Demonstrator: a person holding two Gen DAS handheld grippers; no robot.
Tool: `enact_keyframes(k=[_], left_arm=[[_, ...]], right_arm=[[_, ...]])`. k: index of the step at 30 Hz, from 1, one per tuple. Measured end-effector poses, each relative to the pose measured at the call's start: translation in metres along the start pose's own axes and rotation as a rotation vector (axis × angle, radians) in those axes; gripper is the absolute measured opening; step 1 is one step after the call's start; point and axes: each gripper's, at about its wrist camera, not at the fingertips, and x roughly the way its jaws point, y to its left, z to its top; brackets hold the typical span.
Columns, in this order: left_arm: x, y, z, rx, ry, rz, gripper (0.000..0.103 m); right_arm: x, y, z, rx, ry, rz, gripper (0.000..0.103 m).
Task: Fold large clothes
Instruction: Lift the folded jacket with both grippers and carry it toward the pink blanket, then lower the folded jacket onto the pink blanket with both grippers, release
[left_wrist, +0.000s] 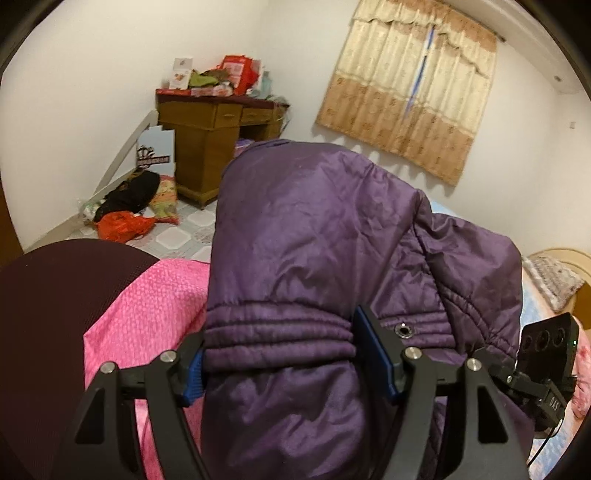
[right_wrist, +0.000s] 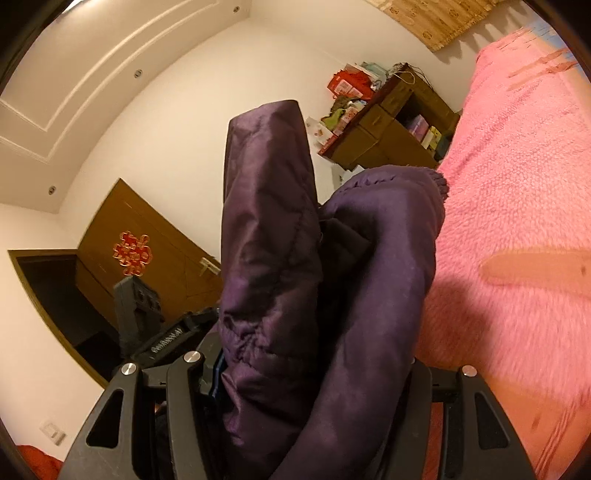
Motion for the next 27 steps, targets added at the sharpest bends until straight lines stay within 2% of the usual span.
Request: enact_keyframes(k=[2, 4, 5, 7, 8, 10, 17, 18, 22, 24, 27], left_arm=[[0.027, -0.002, -0.003, 0.012, 0.043, 0.065, 0.07], [0.052, 0.001, -0.011, 0.015, 0.093, 0.117, 0.07], [0.057, 0.003, -0.012, 0.006, 0.092, 0.128, 0.07], [0.056, 0.002, -0.01, 0.002, 0.088, 0.134, 0.07], [0.058, 0.001, -0.009, 0.01, 0.091, 0.142, 0.071], [0.06, -0.001, -0.011, 0.026, 0.095, 0.157, 0.074], [0.068, 0.003, -0.005, 0.051, 0.086, 0.189, 0.081], [0.068, 0.003, -0.004, 0.052, 0.085, 0.189, 0.081], [0.07, 0.007, -0.003, 0.044, 0.085, 0.175, 0.082], [0.069, 0.006, -0.005, 0.047, 0.077, 0.173, 0.082], [0.067, 0.008, -0.006, 0.05, 0.067, 0.159, 0.082]], right_arm=[[0.017, -0.023, 0.006, 0.012, 0.03, -0.048, 0.059], [0.041, -0.048, 0.005, 0.015, 0.086, -0.141, 0.059], [0.045, -0.059, 0.006, 0.03, 0.09, -0.148, 0.059], [0.049, -0.078, 0.005, 0.088, 0.081, -0.102, 0.062], [0.051, -0.086, 0.003, 0.113, 0.074, -0.085, 0.066], [0.052, -0.096, -0.002, 0.145, 0.068, -0.065, 0.066], [0.045, -0.091, 0.003, 0.155, 0.096, -0.105, 0.069], [0.045, -0.093, 0.017, 0.165, 0.094, -0.108, 0.069], [0.01, -0.09, 0.015, 0.201, 0.07, -0.12, 0.07], [-0.018, -0.077, 0.013, 0.161, 0.045, -0.17, 0.07], [-0.045, -0.038, 0.035, 0.038, -0.017, -0.259, 0.065]])
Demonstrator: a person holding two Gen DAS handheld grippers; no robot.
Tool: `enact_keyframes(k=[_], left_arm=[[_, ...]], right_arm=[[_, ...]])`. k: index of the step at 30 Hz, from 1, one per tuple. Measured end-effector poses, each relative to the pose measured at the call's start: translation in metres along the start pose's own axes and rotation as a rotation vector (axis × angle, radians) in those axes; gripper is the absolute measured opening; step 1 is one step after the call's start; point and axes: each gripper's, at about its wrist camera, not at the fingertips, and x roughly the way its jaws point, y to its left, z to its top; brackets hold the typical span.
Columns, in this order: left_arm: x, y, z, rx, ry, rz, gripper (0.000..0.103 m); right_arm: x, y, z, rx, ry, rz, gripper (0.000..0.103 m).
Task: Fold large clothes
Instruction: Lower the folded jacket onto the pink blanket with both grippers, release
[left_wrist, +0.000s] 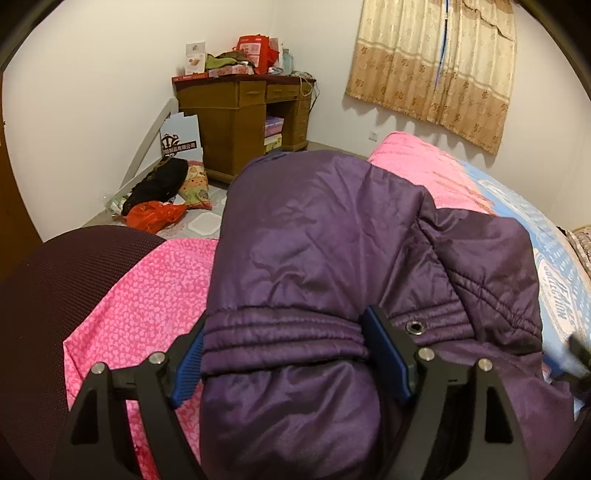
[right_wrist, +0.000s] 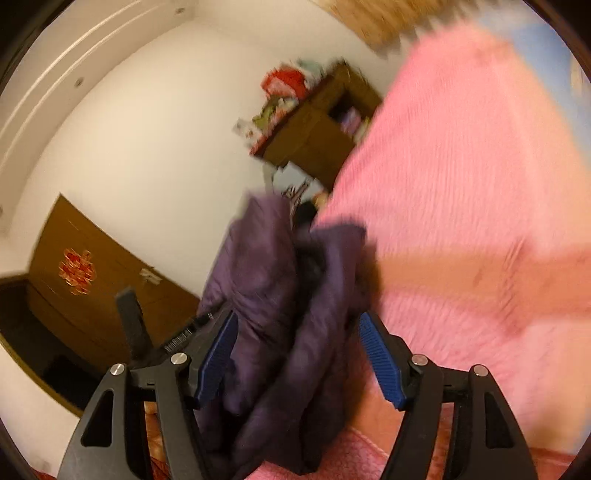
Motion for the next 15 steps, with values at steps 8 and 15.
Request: enact_keyframes(k=[8, 15], left_arm=[[-0.002, 0.001, 0.0, 0.002, 0.001, 0.004, 0.083], [0.001, -0.012, 0.001, 0.047, 0.0, 0.078, 0.087]], right_arm=[[0.049, 0.112, 0.027, -0.302, 0.078, -0.175, 0.063], [0.115, 0.078, -0.002, -0.286, 0.093, -0.456, 0.062]])
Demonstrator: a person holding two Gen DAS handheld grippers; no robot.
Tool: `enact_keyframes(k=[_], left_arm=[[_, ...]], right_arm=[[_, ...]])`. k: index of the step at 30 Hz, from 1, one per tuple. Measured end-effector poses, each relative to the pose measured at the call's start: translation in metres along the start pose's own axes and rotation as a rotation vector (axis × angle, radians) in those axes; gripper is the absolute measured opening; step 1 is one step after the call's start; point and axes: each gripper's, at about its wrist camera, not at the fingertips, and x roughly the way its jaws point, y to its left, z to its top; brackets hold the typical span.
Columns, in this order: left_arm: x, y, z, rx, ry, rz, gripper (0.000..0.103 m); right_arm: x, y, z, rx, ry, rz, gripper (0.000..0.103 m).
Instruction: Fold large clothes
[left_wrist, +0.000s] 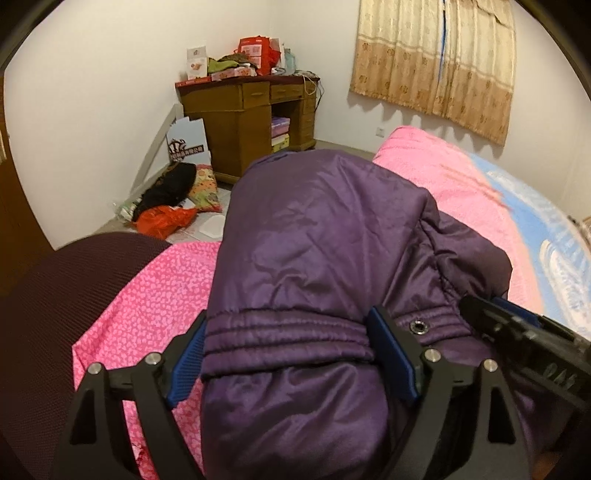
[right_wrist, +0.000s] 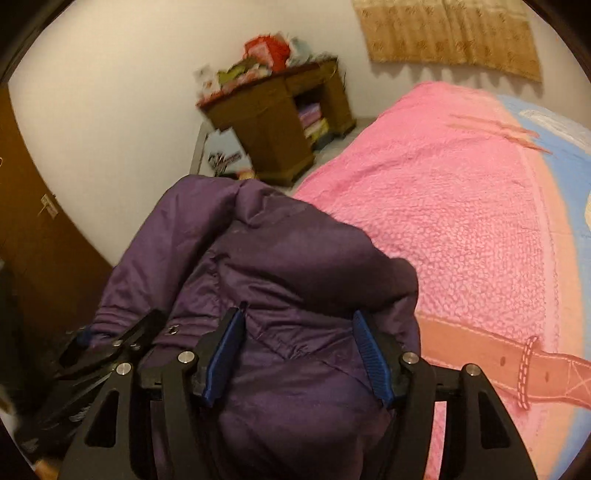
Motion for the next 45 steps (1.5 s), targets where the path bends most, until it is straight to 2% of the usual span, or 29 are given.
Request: enact_keyframes(k=[2, 8, 13, 17, 19, 22, 27, 31, 36, 40, 45], left_arm=[[0.002, -0.005, 0.001, 0.014, -0.002, 0.021, 0.087], [0.002, -0.007, 0.001, 0.028, -0.001, 0.035, 0.089], [0.001, -0.009, 0.0, 0.059, 0.0, 0.045, 0.095], [0.0, -0.006, 0.002, 0.049, 0.014, 0.051, 0.103], [-0.004, -0.008, 0.002, 0.057, 0.013, 0.063, 0.103], [-0.024, -0.014, -0.003, 0.106, -0.016, 0.094, 0.103], [-0.07, -0.009, -0.026, 0.099, -0.04, 0.049, 0.103], [-0.098, -0.001, -0.044, 0.062, -0.043, 0.052, 0.103], [-0.131, -0.01, -0.067, 0.12, -0.103, 0.104, 0.103], [-0.155, -0.013, -0.085, 0.092, -0.111, 0.055, 0.103], [-0.192, -0.028, -0.11, 0.115, -0.16, 0.043, 0.103]], right_arm=[[0.003, -0.001, -0.005, -0.019, -0.033, -0.028, 0.063], [0.014, -0.004, -0.01, 0.02, -0.022, -0.035, 0.063], [-0.004, -0.003, -0.032, 0.077, -0.038, -0.085, 0.063], [-0.028, -0.009, -0.059, 0.188, -0.058, -0.052, 0.064], [-0.041, -0.007, -0.073, 0.227, -0.078, -0.054, 0.064], [-0.049, -0.007, -0.083, 0.264, -0.08, -0.043, 0.066], [-0.061, -0.017, -0.093, 0.374, -0.069, 0.048, 0.068], [-0.087, -0.004, -0.108, 0.316, -0.1, 0.031, 0.073], [-0.125, 0.007, -0.133, 0.286, -0.16, 0.012, 0.077], [-0.158, 0.015, -0.149, 0.219, -0.189, -0.033, 0.077], [-0.196, 0.027, -0.171, 0.162, -0.22, -0.077, 0.081]])
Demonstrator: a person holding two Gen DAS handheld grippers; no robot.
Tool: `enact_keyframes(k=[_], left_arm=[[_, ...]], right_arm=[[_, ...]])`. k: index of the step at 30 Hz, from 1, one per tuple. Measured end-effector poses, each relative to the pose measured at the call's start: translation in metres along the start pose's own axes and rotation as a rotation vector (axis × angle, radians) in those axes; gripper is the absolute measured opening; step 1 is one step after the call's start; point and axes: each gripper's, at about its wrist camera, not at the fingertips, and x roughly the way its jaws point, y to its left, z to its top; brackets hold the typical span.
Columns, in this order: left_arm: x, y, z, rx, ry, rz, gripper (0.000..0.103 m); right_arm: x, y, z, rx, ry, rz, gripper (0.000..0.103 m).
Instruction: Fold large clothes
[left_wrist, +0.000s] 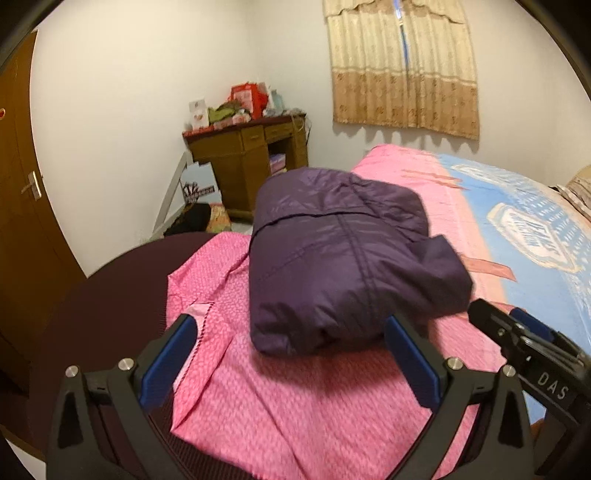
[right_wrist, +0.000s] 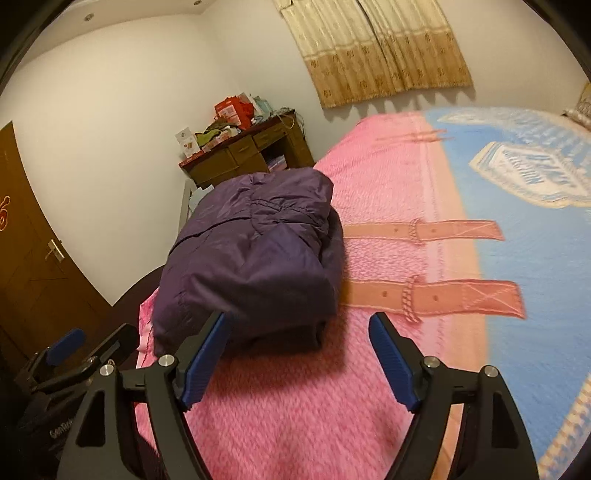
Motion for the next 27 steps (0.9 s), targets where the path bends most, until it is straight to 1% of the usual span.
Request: enact_keyframes(k=[6, 10, 12, 14, 16, 18, 21, 22, 27], left_arm=[[-0.038, 0.007, -0.01, -0.027, -0.011, -0.061, 0.103], [-0.054, 0.007, -0.021, -0.026, -0.024, -0.043, 0.103], [-0.065, 0.008, -0.029, -0.027, -0.053, -0.049, 0.103], [-0.074, 0.009, -0.029, -0.042, -0.086, -0.063, 0.103], [-0.084, 0.008, -0.027, -0.048, -0.106, -0.059, 0.103], [-0.096, 0.006, -0.024, -0.031, -0.137, -0.048, 0.103], [-0.117, 0.003, -0.02, -0.017, -0.194, 0.003, 0.103], [-0.123, 0.004, -0.019, -0.021, -0.208, 0.014, 0.103], [-0.154, 0.017, -0.011, -0.062, -0.288, 0.029, 0.103]], right_arm=[[-0.038, 0.009, -0.013, -0.001, -0.007, -0.021, 0.082], [-0.063, 0.02, -0.02, -0.054, -0.008, -0.074, 0.082], [-0.078, 0.027, -0.023, -0.089, -0.02, -0.112, 0.082], [-0.094, 0.03, -0.025, -0.106, -0.048, -0.125, 0.082], [-0.115, 0.034, -0.025, -0.127, -0.095, -0.149, 0.083], [-0.13, 0.037, -0.024, -0.142, -0.137, -0.164, 0.088], [-0.156, 0.044, -0.021, -0.153, -0.223, -0.183, 0.089], [-0.161, 0.047, -0.02, -0.153, -0.239, -0.185, 0.089], [-0.187, 0.058, -0.012, -0.151, -0.318, -0.139, 0.09]])
